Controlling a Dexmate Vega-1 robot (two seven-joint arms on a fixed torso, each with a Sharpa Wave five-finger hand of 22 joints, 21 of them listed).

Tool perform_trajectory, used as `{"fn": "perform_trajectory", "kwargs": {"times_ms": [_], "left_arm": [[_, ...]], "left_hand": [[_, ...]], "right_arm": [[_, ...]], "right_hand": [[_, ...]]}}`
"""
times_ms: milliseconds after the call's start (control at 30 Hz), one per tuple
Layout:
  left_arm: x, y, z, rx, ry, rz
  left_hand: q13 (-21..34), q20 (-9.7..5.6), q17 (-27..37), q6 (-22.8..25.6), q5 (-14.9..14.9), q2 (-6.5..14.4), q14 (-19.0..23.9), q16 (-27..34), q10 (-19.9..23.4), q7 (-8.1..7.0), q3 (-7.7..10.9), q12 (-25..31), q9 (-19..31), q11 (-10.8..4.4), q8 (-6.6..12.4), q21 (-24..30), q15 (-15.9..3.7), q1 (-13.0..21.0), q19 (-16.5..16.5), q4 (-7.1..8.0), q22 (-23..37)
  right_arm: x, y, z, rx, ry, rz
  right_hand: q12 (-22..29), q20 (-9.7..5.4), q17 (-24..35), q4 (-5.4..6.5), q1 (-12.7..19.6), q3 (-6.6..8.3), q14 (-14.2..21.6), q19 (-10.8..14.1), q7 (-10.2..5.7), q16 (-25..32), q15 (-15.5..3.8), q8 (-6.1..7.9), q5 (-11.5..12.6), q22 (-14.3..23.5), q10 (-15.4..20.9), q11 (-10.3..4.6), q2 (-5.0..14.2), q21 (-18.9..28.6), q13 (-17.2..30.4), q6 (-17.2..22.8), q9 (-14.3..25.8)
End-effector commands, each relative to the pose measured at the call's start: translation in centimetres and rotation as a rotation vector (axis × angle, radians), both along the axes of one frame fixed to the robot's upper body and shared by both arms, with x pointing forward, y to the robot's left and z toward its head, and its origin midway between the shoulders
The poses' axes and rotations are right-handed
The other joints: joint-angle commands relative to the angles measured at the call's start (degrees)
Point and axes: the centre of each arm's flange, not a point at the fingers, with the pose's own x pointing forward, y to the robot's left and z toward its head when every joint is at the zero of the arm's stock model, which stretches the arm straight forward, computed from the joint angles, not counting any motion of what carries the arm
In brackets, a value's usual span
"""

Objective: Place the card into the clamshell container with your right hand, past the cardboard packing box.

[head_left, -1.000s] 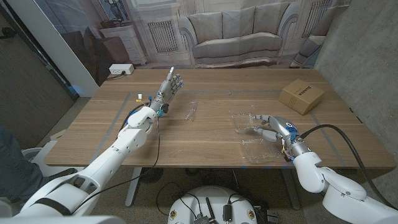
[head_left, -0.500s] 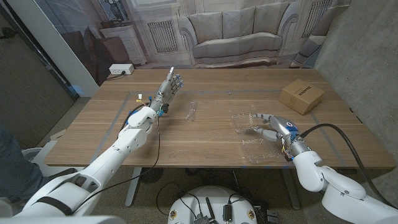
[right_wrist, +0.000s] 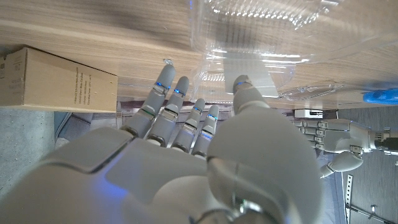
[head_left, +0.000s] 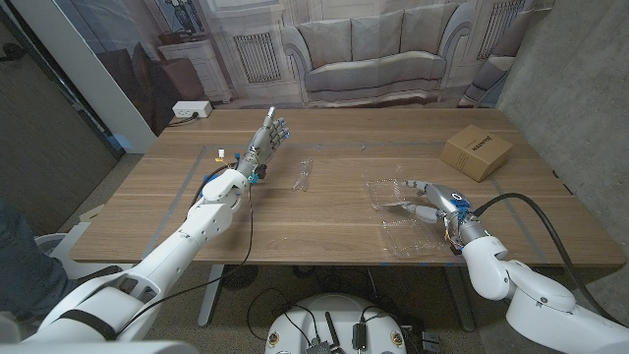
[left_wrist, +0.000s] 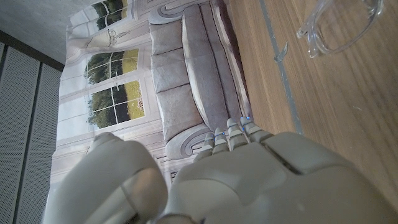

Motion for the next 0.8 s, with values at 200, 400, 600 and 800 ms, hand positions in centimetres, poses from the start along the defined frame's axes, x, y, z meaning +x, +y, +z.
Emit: {"fn": "perform_trajectory", "kwargs": {"times_ms": [200, 400, 600, 800], "left_arm": [[0.46, 0.05, 0.15, -0.001, -0.001, -0.008], [0.58, -0.03, 0.01, -0.002, 0.003, -0.009], [0.47, -0.02, 0.03, -0.001, 0.001, -0.007], [0.32, -0.01, 0.08, 0.001, 0.0, -0.006]], "left_hand": [[0.1, -0.31, 0.2, 0.2, -0.3, 0.2, -0.4, 0.0, 0.1, 0.05, -0.47, -0.1, 0.2, 0.03, -0.21, 0.1, 0.23, 0.1, 0.3, -0.13, 0.3], [0.1, -0.27, 0.2, 0.2, -0.3, 0.2, -0.3, 0.1, 0.1, 0.11, -0.52, -0.1, 0.2, 0.02, -0.21, 0.0, 0.24, 0.1, 0.3, -0.13, 0.3], [0.1, -0.3, 0.2, 0.2, -0.3, 0.3, -0.3, 0.1, 0.1, 0.07, -0.58, -0.1, 0.2, 0.04, -0.21, 0.0, 0.28, 0.1, 0.3, -0.13, 0.3], [0.1, -0.29, 0.2, 0.2, -0.3, 0.3, -0.3, 0.1, 0.1, 0.13, -0.63, -0.1, 0.2, 0.04, -0.22, 0.0, 0.3, 0.1, 0.3, -0.14, 0.3]], "right_arm": [[-0.53, -0.36, 0.32, 0.005, -0.015, -0.034], [-0.72, -0.69, 0.3, 0.007, -0.016, -0.054], [-0.94, -0.89, 0.15, 0.011, -0.011, -0.065], [-1.09, -0.9, 0.0, 0.009, -0.001, -0.066]], "right_hand": [[0.4, -9.16, 0.4, -1.02, 3.9, 1.78, -0.5, -0.7, -0.31, 0.5, -7.77, 0.74, 0.4, 0.3, -0.1, -0.69, 1.73, -0.2, 0.0, -0.1, -0.1], [0.5, -9.44, 0.6, -1.29, 5.6, 2.48, -0.7, -0.9, -0.59, 0.6, -8.26, 0.88, 0.1, 0.3, -0.1, -1.07, 2.56, -0.2, 0.0, -0.1, -0.2], [0.6, -9.3, 0.6, -0.65, 5.3, 1.99, -0.7, -0.8, -0.57, 0.8, -8.21, 0.93, -0.6, 0.4, -0.2, -1.11, 2.08, -0.1, 0.0, -0.3, -0.4], [0.7, -9.16, 0.5, 0.12, 3.8, 0.82, -0.7, -0.6, -0.41, 0.8, -7.83, 0.96, -1.0, 0.4, -0.3, -0.81, 0.66, 0.0, 0.0, -0.5, -0.5]]}}
